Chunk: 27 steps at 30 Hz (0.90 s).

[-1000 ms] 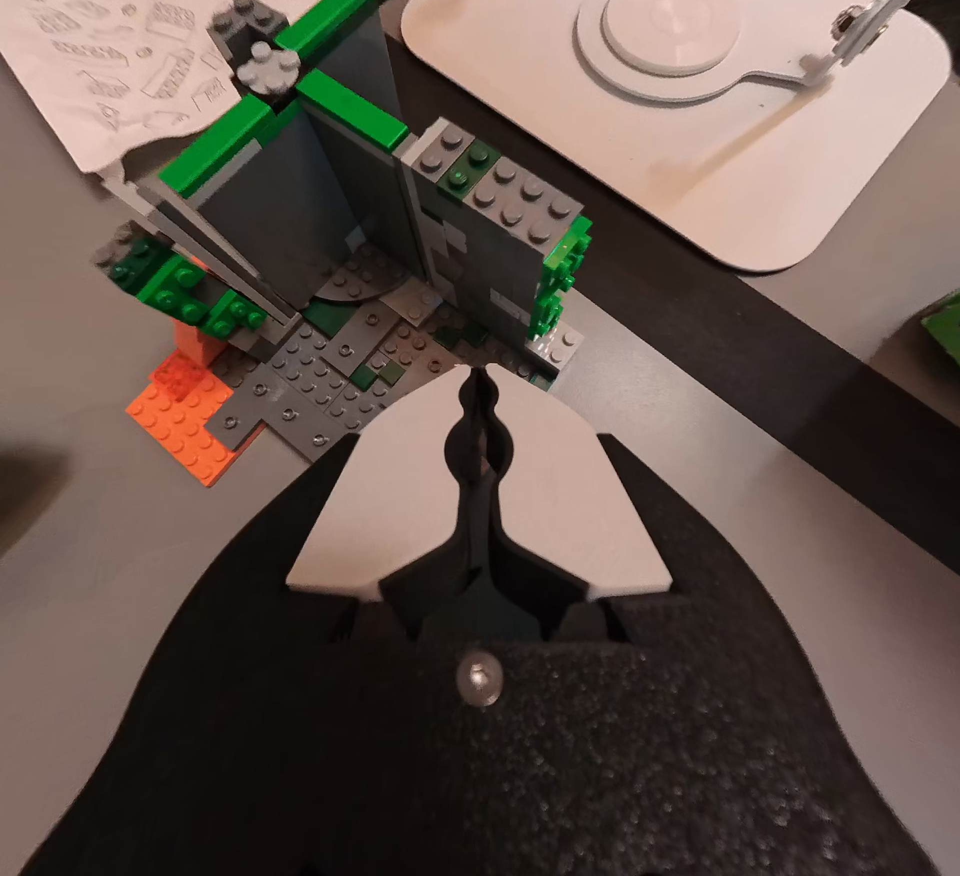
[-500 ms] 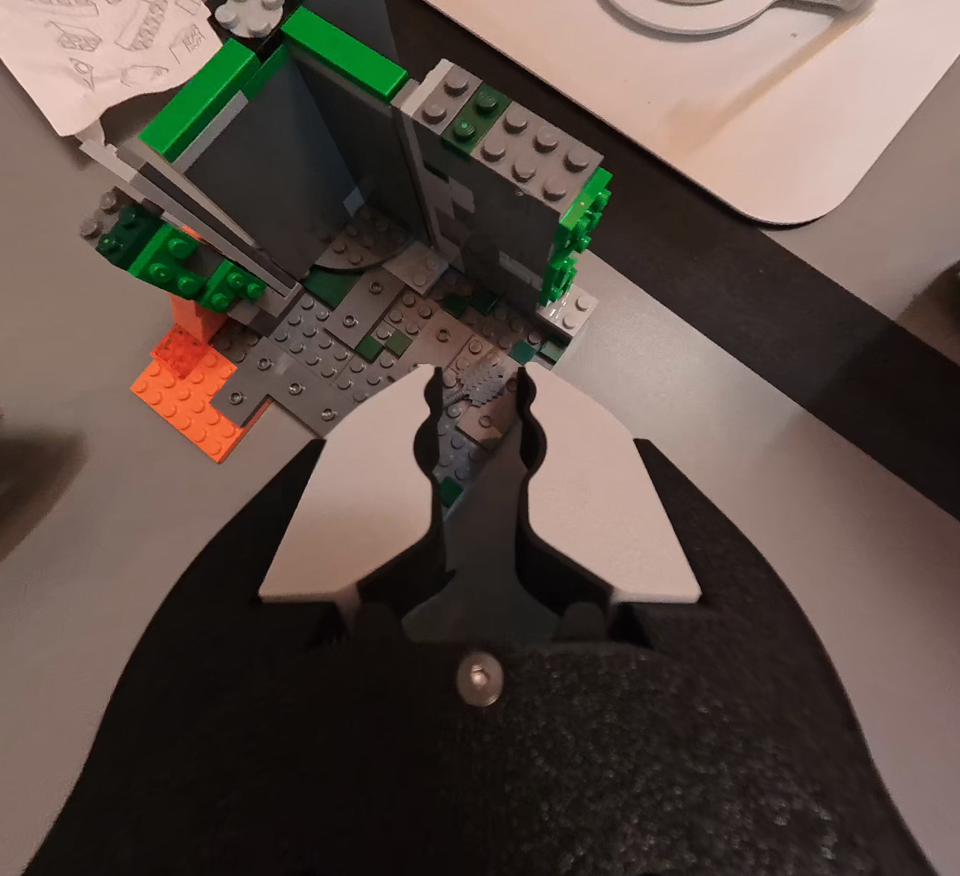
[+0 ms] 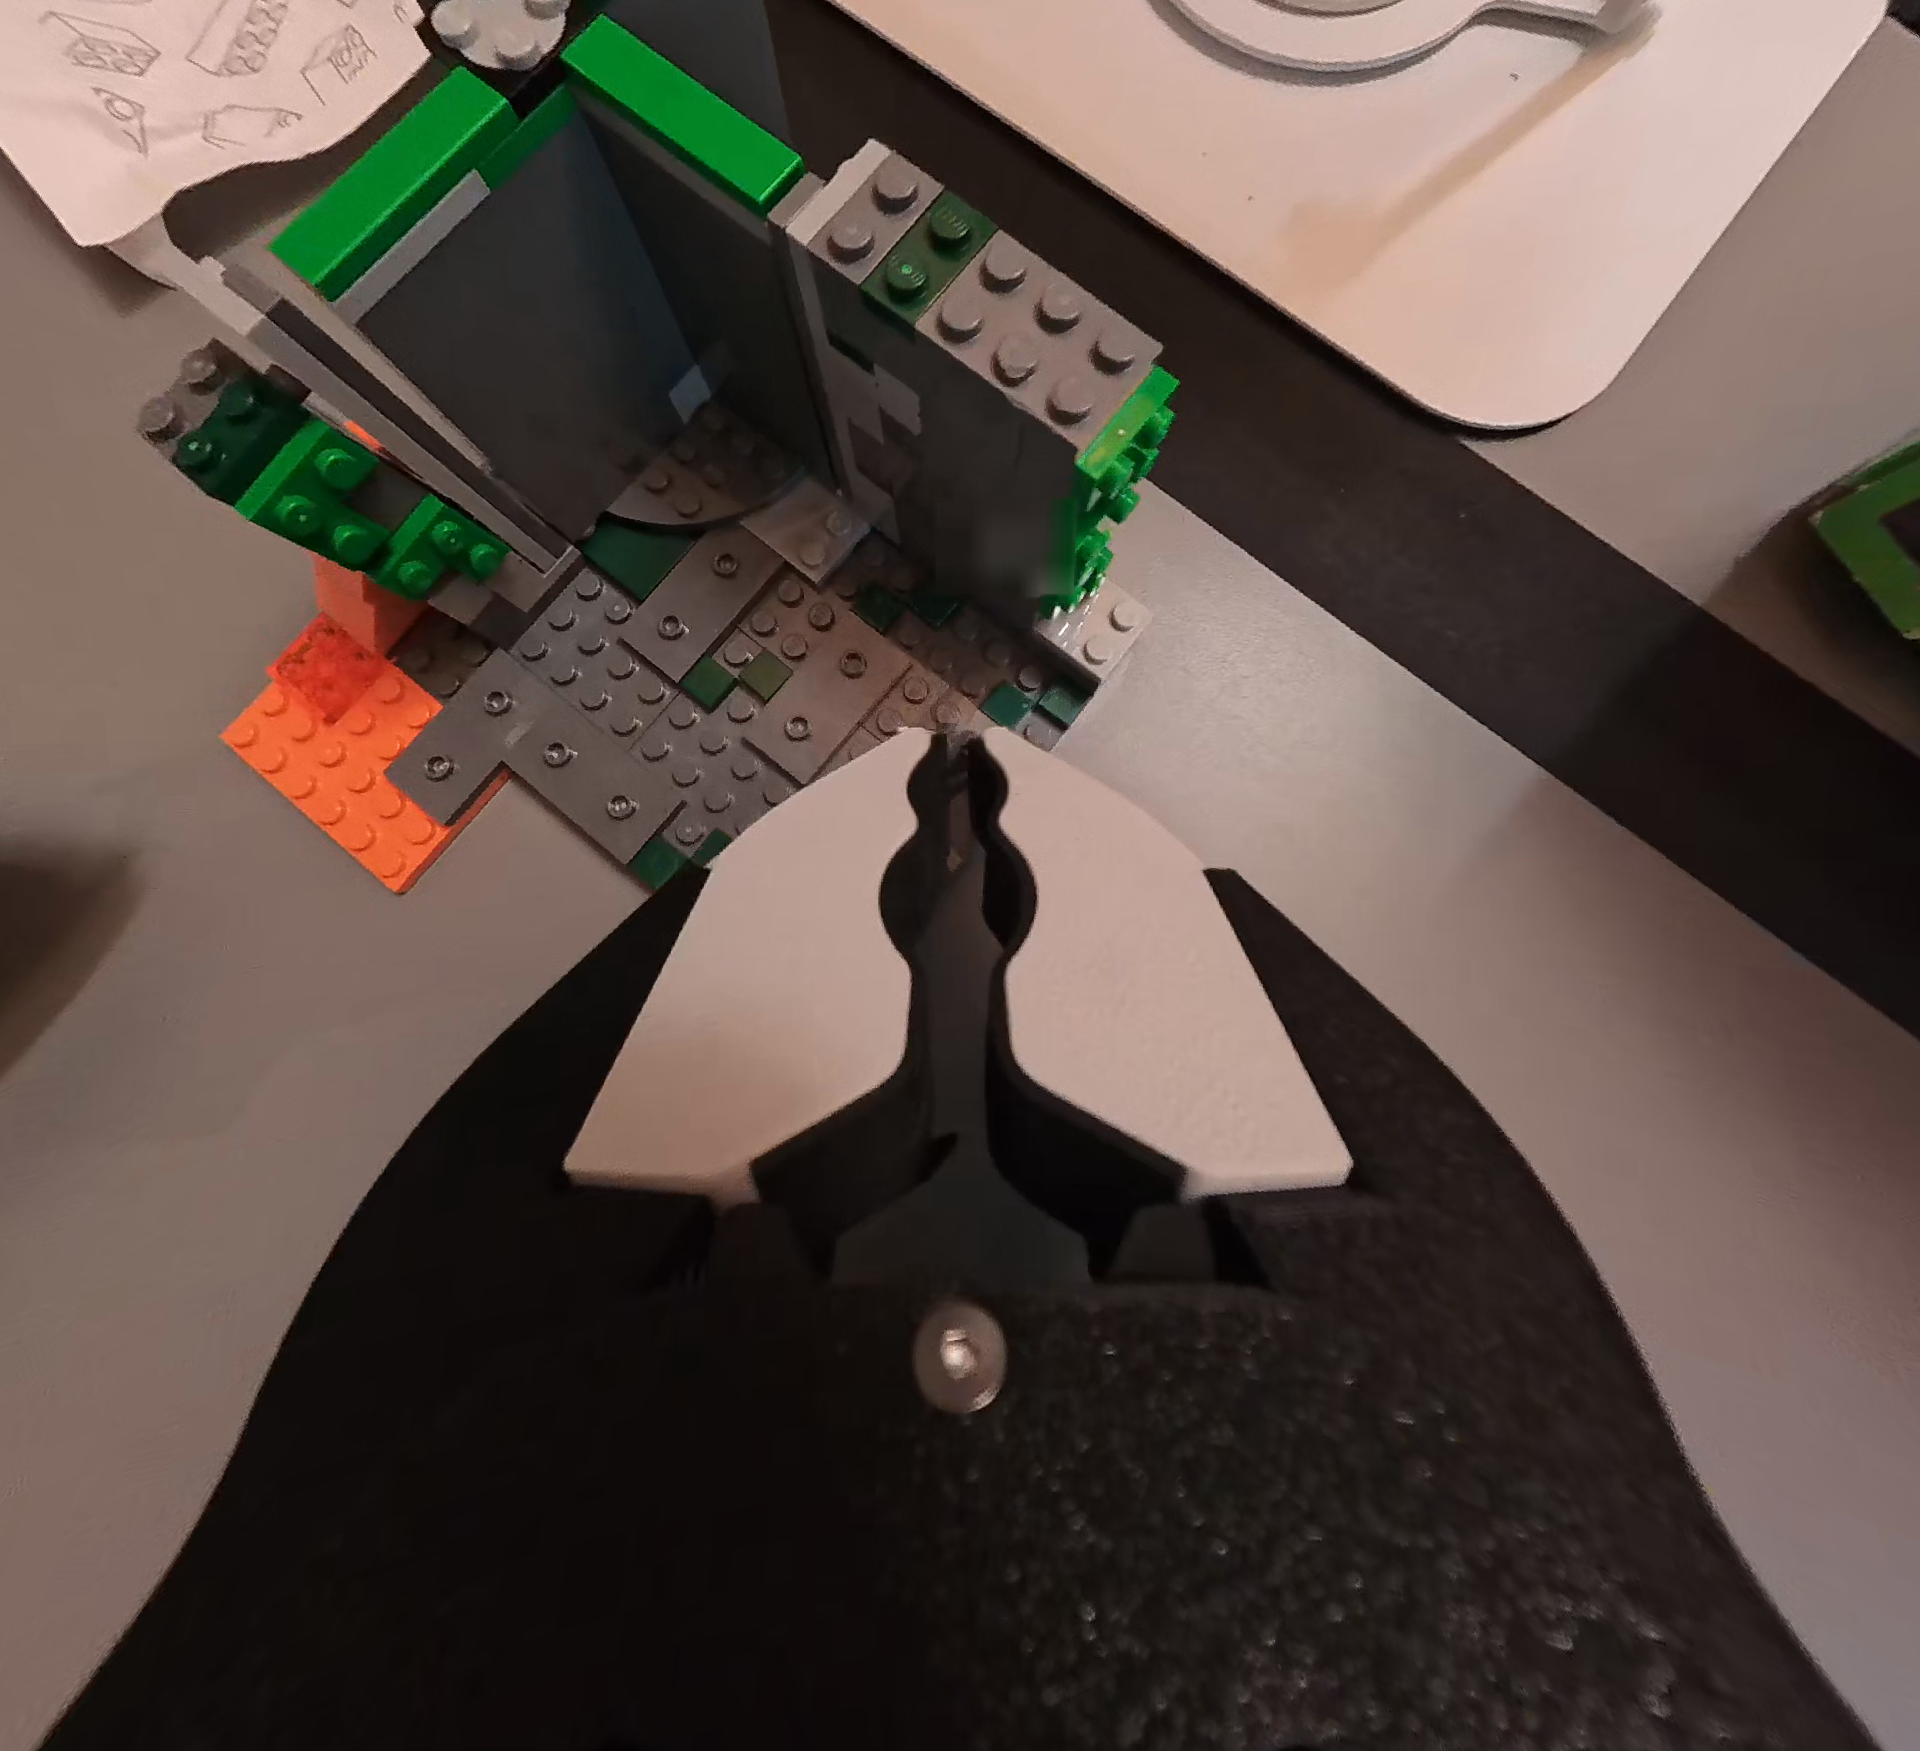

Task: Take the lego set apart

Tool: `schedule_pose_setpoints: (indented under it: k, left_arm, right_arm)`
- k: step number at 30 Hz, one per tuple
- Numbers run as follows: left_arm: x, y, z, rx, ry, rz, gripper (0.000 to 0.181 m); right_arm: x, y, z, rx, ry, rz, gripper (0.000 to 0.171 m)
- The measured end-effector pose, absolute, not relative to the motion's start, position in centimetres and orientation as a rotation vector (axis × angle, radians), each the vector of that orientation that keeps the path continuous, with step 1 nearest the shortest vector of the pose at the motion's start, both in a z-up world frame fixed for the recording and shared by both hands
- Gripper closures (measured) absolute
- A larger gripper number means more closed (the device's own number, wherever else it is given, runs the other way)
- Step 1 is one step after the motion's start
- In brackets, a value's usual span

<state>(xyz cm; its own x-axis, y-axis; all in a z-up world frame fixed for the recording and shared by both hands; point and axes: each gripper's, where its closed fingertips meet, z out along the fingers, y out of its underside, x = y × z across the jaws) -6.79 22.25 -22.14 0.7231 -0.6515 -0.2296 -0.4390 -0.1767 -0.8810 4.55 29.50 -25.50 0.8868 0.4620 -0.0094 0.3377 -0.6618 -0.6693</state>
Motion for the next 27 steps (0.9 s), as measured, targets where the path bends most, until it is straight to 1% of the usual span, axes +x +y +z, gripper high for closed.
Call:
schedule_pose_setpoints:
  k: [12, 17, 24, 27]
  left_arm:
    - [-6.6, 22.2, -22.3, -1.812, 0.864, -0.239, 0.181]
    - [-6.5, 22.1, -22.3, -1.813, 0.868, -0.241, 0.181]
    - [-6.4, 22.0, -22.4, -1.81, 0.873, -0.238, 0.181]
    - [-6.4, 21.9, -22.4, -1.81, 0.877, -0.235, 0.181]
  right_arm:
    - [5.3, 28.7, -24.1, -2.325, -0.421, 0.481, 0.17]
    - [6.9, 28.0, -23.0, -2.305, -0.38, 0.511, 0.17]
    - [12.3, 27.0, -22.8, -2.35, -0.402, 0.189, 0.17]
    - [13.6, 26.3, -23.1, -2.381, -0.413, 0.117, 0.17]
